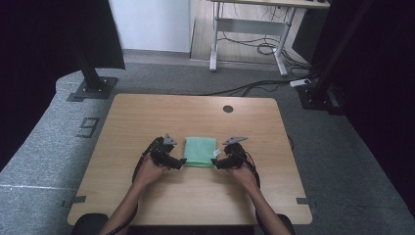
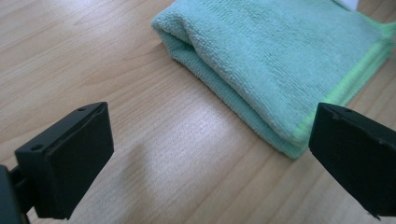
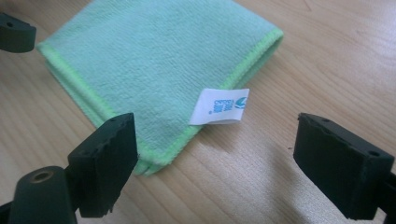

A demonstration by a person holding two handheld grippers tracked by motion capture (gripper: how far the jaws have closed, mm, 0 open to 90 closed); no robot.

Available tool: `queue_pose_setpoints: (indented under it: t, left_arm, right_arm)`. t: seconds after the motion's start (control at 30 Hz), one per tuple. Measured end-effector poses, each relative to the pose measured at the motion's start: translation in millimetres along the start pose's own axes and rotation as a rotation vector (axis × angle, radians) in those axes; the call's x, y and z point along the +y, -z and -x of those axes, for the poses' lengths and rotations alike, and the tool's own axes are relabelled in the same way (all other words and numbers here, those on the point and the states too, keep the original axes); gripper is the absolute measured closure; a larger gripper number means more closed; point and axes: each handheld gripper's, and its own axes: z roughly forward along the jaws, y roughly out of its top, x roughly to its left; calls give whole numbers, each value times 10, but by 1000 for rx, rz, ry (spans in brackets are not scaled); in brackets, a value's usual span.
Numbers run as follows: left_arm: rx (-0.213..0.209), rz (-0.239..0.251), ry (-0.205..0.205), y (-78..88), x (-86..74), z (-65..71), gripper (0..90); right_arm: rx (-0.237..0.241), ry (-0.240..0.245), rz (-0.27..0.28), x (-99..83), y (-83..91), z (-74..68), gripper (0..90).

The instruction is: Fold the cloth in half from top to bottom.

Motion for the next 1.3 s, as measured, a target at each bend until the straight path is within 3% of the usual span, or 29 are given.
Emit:
queue_pose_setpoints:
  t: [0.27, 0.8, 1.3]
  left_arm:
    - [-12, 32, 1, 166, -42, 5, 0]
    - [6, 53, -50, 476, -121, 89, 0]
    - [15, 74, -46, 779, -282, 93, 0]
  right_arm:
    - [10, 24, 3, -1, 113, -52, 112]
    - [11, 68, 12, -50, 384, -134, 56]
    - [-2, 92, 30, -153, 634, -154, 34]
